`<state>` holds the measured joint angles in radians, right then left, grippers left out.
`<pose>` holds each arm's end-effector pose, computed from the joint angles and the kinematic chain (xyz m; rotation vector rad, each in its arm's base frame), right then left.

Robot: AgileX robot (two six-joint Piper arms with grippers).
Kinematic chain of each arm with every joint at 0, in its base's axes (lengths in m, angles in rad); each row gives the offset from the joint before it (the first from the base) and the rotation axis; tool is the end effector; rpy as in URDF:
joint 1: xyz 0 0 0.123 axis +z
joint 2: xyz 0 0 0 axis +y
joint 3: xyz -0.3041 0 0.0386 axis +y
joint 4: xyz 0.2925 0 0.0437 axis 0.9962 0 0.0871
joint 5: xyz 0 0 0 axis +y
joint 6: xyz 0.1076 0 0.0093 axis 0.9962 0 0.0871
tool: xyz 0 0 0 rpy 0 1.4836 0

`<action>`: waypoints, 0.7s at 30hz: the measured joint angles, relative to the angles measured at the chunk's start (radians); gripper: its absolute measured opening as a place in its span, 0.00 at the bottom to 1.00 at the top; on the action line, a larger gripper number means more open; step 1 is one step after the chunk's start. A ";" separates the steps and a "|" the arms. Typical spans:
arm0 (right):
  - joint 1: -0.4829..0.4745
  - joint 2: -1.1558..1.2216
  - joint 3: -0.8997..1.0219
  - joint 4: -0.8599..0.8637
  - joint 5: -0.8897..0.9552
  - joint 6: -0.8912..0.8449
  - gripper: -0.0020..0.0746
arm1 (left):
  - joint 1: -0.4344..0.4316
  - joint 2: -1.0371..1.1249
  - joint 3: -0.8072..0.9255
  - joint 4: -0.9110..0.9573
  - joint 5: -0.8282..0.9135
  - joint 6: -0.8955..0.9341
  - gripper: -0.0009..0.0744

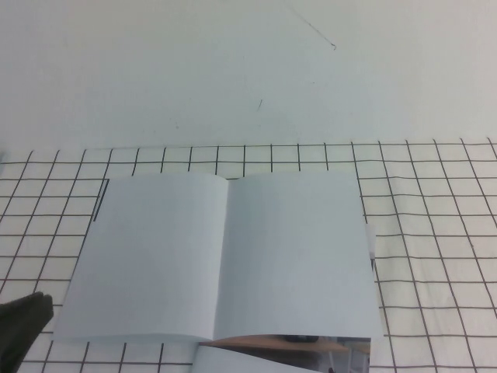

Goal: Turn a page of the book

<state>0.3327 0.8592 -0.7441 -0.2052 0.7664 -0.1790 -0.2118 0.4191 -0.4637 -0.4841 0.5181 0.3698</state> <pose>0.1958 0.0515 0.3128 -0.6964 2.2450 -0.1645 0.1193 -0.0512 0.3040 0.3042 1.8931 -0.4042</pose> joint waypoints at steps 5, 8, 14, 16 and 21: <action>0.000 -0.193 0.186 0.000 -0.143 0.036 0.03 | 0.000 -0.133 0.057 -0.002 0.000 0.000 0.01; 0.000 -0.291 0.270 0.000 -0.174 0.072 0.03 | 0.000 -0.181 0.058 -0.006 -0.006 0.000 0.01; 0.000 -0.426 0.338 0.012 -0.143 0.171 0.03 | 0.000 -0.197 0.058 -0.008 -0.008 0.000 0.01; 0.000 -0.446 0.340 0.019 -0.104 0.179 0.03 | 0.000 -0.197 0.061 -0.010 -0.008 0.000 0.01; 0.000 -0.450 0.344 0.026 -0.026 0.186 0.03 | 0.000 -0.197 0.062 -0.010 -0.002 0.000 0.01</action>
<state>0.3327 0.4092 -0.4003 -0.1794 0.7406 0.0075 -0.2118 0.2223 -0.4014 -0.4943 0.5160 0.3698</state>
